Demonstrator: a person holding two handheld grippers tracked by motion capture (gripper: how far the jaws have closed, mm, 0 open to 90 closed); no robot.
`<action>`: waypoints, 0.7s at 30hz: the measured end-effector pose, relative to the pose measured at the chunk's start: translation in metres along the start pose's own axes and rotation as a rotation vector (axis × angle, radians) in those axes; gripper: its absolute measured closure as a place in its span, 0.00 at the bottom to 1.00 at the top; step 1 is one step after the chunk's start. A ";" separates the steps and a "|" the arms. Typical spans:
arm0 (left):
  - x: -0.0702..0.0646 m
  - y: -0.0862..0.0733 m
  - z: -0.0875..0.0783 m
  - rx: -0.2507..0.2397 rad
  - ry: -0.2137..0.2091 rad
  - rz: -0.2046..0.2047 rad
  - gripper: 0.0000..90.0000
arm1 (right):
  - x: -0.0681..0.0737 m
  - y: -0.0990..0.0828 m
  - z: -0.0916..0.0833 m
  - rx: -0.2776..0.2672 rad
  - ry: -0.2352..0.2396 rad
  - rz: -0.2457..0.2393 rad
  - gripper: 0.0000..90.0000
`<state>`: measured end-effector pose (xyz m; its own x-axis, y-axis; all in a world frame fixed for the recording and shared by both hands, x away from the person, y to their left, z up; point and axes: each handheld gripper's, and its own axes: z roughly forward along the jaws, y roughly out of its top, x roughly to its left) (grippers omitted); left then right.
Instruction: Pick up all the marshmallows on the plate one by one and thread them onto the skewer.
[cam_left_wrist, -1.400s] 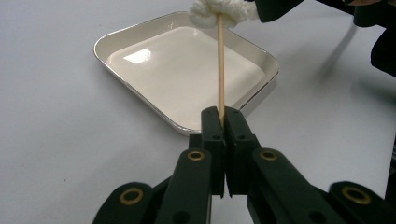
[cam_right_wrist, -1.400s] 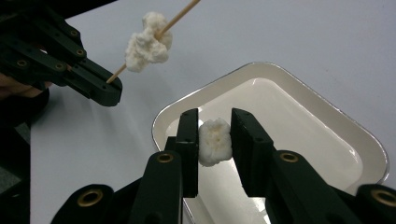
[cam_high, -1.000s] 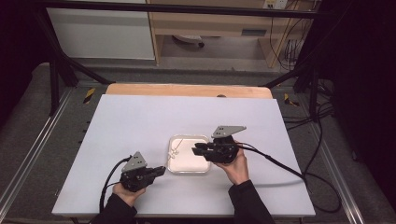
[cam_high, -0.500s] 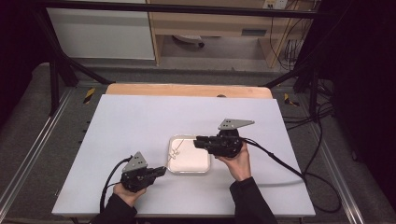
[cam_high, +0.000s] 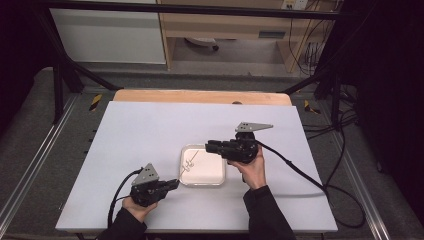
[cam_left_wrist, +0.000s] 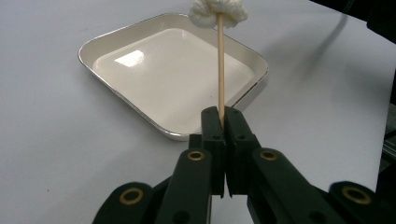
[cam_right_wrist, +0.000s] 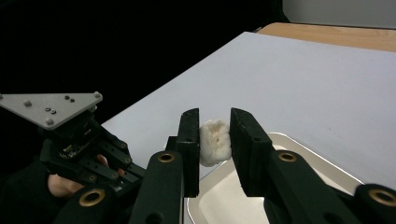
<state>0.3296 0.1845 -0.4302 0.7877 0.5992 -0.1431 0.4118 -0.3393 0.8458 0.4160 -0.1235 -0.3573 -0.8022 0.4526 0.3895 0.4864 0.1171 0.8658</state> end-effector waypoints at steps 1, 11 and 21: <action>0.000 0.000 0.000 0.000 0.001 0.000 0.98 | -0.001 0.000 0.001 -0.004 0.004 0.005 0.83; 0.000 0.000 0.000 0.000 -0.003 0.004 0.98 | -0.004 0.002 0.007 -0.026 0.041 0.054 0.83; -0.001 0.000 0.000 -0.004 -0.005 0.003 0.98 | -0.006 -0.001 0.014 -0.019 0.073 0.081 0.83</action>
<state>0.3294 0.1839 -0.4298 0.7912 0.5945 -0.1435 0.4078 -0.3380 0.8482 0.4251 -0.1136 -0.3648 -0.7836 0.3947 0.4798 0.5449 0.0655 0.8359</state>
